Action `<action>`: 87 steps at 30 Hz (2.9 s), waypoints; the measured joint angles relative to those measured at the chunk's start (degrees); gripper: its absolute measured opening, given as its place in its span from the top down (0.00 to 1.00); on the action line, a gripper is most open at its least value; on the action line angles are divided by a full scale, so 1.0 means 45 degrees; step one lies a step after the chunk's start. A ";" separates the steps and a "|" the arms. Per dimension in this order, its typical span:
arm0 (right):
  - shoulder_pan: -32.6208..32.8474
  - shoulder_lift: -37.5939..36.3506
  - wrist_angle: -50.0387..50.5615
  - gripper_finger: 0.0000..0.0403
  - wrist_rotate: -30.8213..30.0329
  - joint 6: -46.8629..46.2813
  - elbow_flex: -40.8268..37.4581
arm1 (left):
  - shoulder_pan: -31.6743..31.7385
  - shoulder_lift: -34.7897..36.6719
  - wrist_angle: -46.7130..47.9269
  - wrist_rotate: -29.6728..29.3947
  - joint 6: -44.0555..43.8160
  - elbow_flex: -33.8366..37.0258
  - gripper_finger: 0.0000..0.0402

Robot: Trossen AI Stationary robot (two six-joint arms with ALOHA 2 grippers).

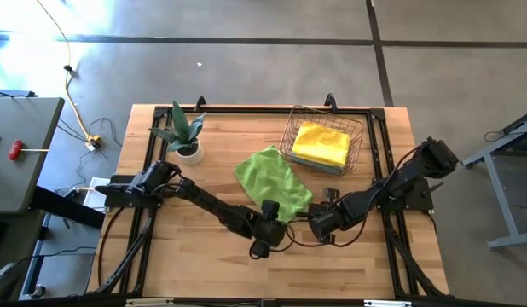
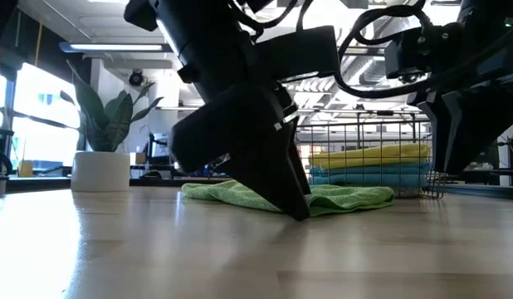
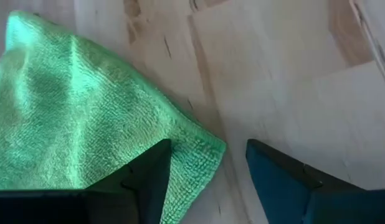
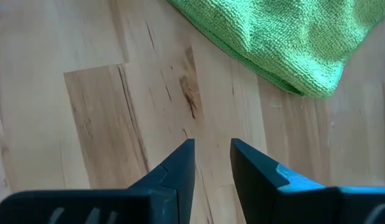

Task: Fold microfiber towels
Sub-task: Fold the green microfiber towel

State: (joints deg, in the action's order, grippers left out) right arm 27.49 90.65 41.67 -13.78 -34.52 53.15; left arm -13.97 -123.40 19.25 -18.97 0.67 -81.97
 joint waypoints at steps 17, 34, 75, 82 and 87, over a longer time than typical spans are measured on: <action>0.0000 0.0000 -0.0072 0.77 -0.0210 0.0002 0.0000 | 0.1369 -0.0066 0.0117 0.2602 -0.2341 -0.0021 0.86; 0.0588 0.0010 -0.6935 0.76 -0.1407 0.4500 -0.1421 | 0.1352 -0.0056 -0.0597 0.3298 -0.3123 0.0013 0.98; 0.0801 0.0476 -0.5746 0.53 -0.3491 0.1065 -0.2429 | 0.0478 -0.0051 0.3315 0.4470 -0.2770 -0.3766 0.99; 0.1125 0.0476 -0.5797 0.73 -0.3144 0.1103 -0.2429 | 0.0586 -0.0051 0.3384 0.4431 -0.2808 -0.3766 0.99; 0.1374 0.0476 -0.5819 0.96 -0.2745 0.1103 -0.2429 | 0.0694 0.0063 0.3499 0.4399 -0.3109 -0.3761 0.99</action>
State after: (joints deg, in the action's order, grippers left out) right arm 33.67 92.79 15.48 -26.13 -29.56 42.22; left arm -10.84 -123.12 35.00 0.83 -13.32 -98.89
